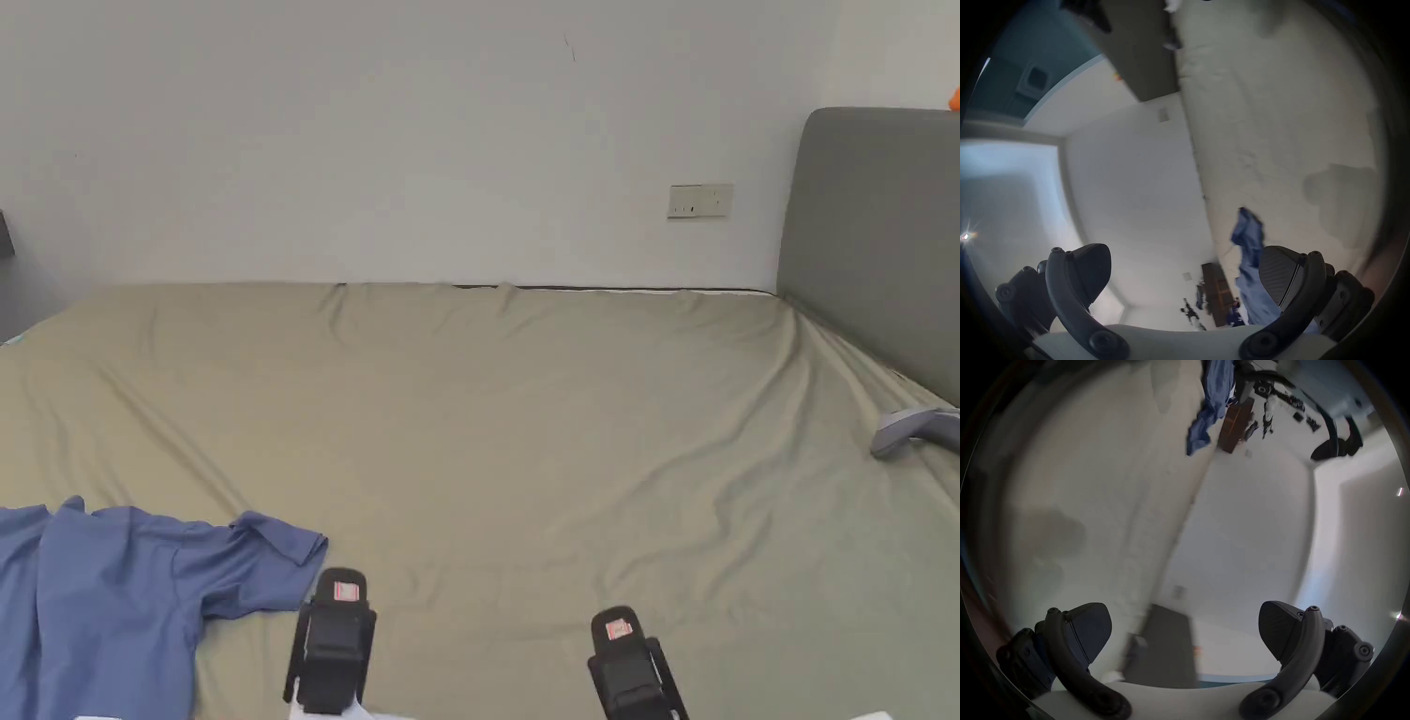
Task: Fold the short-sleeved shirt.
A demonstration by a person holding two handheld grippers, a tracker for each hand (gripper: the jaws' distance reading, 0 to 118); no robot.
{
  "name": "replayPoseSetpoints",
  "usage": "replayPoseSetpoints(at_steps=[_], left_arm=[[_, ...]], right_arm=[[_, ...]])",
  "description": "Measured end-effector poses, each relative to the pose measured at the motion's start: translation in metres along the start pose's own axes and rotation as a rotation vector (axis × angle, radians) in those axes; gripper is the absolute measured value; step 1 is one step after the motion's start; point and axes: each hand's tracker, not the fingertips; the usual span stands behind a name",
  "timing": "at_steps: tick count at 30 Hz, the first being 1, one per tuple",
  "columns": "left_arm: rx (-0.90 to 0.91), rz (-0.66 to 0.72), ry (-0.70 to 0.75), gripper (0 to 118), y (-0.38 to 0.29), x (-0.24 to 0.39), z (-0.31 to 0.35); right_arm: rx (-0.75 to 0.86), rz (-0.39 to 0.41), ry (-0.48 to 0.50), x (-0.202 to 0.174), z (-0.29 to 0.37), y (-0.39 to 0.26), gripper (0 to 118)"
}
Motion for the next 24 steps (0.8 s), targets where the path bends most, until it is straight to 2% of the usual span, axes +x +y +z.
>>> replayPoseSetpoints(at_steps=[1,2,4,5,6,7,8,9,10,11,12,13,14,15,16,17,19,20,22,24], left_arm=[[-0.008,0.081,-0.063,117,0.003,-0.004,0.001],[-0.022,0.193,-0.116,117,0.005,-0.013,0.0],[-0.05,0.38,-0.115,117,-0.001,-0.033,-0.005],[-0.078,0.556,-0.095,116,-0.007,-0.052,-0.009],[-0.097,0.79,-0.053,116,-0.016,-0.072,-0.012],[-0.101,1.015,-0.031,116,-0.027,-0.091,-0.014],[-0.068,1.275,-0.037,116,-0.05,-0.108,-0.014],[-0.009,1.537,-0.065,117,-0.071,-0.12,-0.012],[0.029,1.728,-0.094,117,-0.087,-0.125,-0.01],[0.04,1.908,-0.125,117,-0.102,-0.127,-0.009],[0.015,2.001,-0.136,117,-0.113,-0.126,-0.011],[-0.036,2.03,-0.121,118,-0.118,-0.125,-0.012],[-0.093,1.965,-0.056,118,-0.117,-0.121,-0.012],[-0.104,1.916,-0.013,118,-0.117,-0.118,-0.011],[-0.112,1.871,0.009,118,-0.112,-0.116,-0.011],[-0.105,1.856,-0.017,118,-0.112,-0.115,-0.011],[-0.098,1.857,-0.071,118,-0.112,-0.115,-0.012],[-0.088,1.866,-0.081,118,-0.109,-0.115,-0.011],[-0.075,1.879,-0.082,118,-0.106,-0.113,-0.01],[-0.052,1.899,-0.098,118,-0.103,-0.114,-0.009]], right_arm=[[-0.01,-0.123,0.057,0.008,-0.001,0.002,118],[-0.019,-0.193,0.076,0.013,-0.002,0.001,118],[-0.035,-0.188,-0.01,0.024,-0.004,-0.008,118],[-0.063,-0.22,-0.071,0.031,-0.007,-0.014,118],[-0.078,-0.318,-0.102,0.043,-0.009,-0.021,118],[-0.095,-0.469,-0.099,0.056,-0.008,-0.032,118],[-0.105,-0.66,-0.092,0.071,-0.007,-0.045,118],[-0.092,-0.931,-0.075,0.088,-0.005,-0.065,118],[-0.08,-1.168,-0.05,0.099,-0.003,-0.085,118],[-0.032,-1.451,-0.02,0.109,0.0,-0.112,118],[0.034,-1.7,0.008,0.109,0.001,-0.139,118],[0.014,-1.905,0.042,0.105,0.0,-0.156,118],[-0.192,-2.012,0.076,0.092,-0.001,-0.167,118],[-0.026,-1.963,-0.06,0.095,0.002,-0.169,118],[-0.054,-1.968,-0.086,0.093,0.003,-0.174,118],[-0.061,-1.941,-0.114,0.094,0.004,-0.177,118],[-0.033,-1.943,-0.105,0.096,0.004,-0.178,118],[-0.037,-2.002,-0.076,0.096,0.005,-0.179,118],[-0.044,-1.997,-0.084,0.095,0.006,-0.178,118],[-0.035,-1.959,-0.092,0.098,0.007,-0.172,118]])
